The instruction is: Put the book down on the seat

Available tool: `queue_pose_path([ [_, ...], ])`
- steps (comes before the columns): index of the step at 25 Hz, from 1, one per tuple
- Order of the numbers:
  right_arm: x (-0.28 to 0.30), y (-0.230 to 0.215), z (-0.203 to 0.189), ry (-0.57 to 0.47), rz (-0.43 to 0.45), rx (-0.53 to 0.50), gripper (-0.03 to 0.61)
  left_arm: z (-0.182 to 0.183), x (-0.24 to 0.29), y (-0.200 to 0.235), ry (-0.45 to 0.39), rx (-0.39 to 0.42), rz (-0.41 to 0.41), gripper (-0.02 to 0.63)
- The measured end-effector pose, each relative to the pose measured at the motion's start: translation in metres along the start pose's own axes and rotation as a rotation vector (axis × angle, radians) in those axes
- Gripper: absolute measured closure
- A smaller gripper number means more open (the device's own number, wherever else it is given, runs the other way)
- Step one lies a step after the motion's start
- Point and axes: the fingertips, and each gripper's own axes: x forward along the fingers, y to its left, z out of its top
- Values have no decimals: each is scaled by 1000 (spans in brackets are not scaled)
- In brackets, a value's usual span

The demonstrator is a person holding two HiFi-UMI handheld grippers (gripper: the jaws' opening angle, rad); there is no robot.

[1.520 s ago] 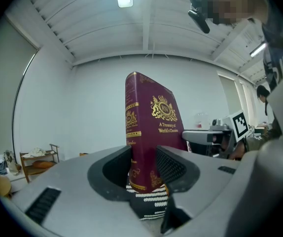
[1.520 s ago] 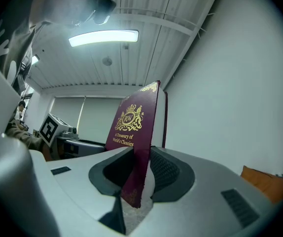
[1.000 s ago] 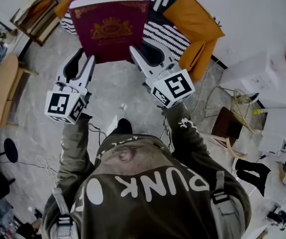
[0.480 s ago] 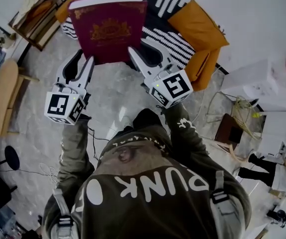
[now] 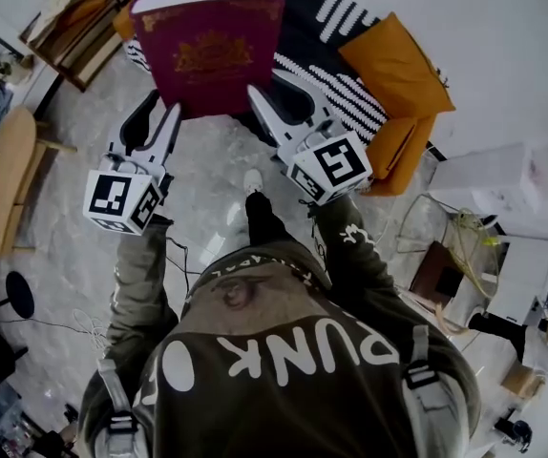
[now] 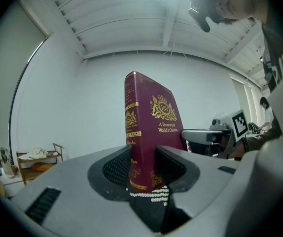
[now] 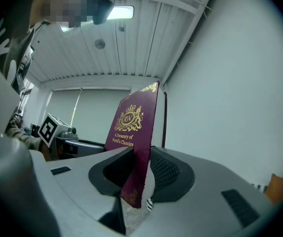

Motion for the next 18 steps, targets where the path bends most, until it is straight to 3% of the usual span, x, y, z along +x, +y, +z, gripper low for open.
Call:
queue_pose_path([
  [18, 160, -163, -32, 10, 69, 60, 463, -5, 181, 128, 46, -3, 73, 460],
])
